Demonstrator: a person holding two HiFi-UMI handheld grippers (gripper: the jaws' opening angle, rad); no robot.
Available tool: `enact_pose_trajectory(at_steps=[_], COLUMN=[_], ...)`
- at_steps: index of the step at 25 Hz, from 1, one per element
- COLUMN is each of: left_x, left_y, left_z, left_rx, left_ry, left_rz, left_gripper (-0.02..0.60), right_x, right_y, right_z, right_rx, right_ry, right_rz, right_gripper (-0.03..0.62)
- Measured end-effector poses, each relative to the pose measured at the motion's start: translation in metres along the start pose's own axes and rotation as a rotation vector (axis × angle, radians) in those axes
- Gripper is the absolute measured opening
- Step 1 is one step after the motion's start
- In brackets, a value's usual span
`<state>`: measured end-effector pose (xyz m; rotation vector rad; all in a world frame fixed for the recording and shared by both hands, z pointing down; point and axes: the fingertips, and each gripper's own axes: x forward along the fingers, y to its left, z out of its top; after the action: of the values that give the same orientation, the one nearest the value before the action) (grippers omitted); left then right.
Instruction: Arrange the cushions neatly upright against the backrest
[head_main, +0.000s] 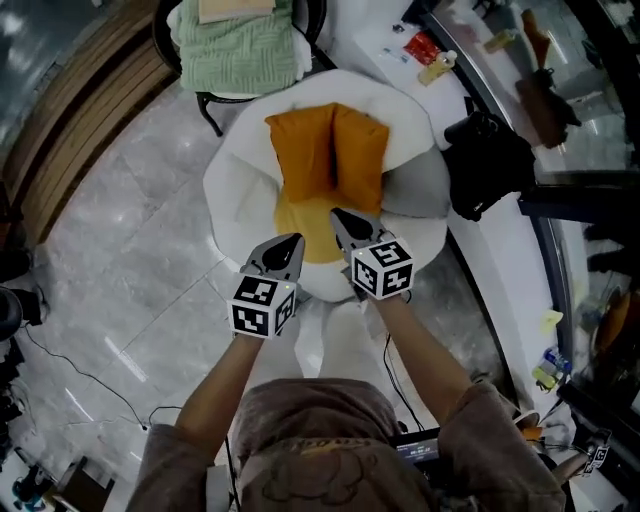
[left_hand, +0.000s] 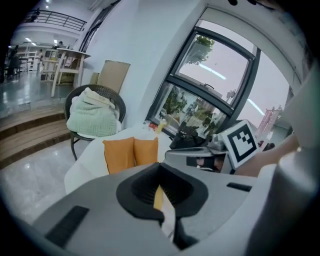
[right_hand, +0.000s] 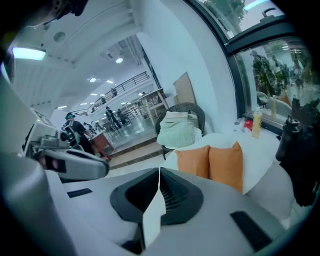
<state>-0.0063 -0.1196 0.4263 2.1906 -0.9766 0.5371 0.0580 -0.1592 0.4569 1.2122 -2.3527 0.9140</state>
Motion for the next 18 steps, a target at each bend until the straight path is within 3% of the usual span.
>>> enact_pose_trajectory(at_steps=[4, 10, 18], left_x=[-0.037, -0.088, -0.143], left_y=[-0.033, -0.094, -0.135], left_z=[0.034, 0.07, 0.1], left_rx=[0.062, 0.165, 0.315], left_ry=[-0.01, -0.033, -0.094], left_rz=[-0.046, -0.131, -0.242], left_gripper=[0.005, 0.003, 0.005], right_x=[-0.06, -0.151, -0.197], right_y=[0.051, 0.108, 0.187], right_z=[0.028, 0.072, 0.093], right_rx=[-0.087, -0.126, -0.26], right_ry=[-0.009, -0.098, -0.153], right_rz=[0.085, 0.149, 0.202], right_gripper=[0.025, 0.025, 0.025])
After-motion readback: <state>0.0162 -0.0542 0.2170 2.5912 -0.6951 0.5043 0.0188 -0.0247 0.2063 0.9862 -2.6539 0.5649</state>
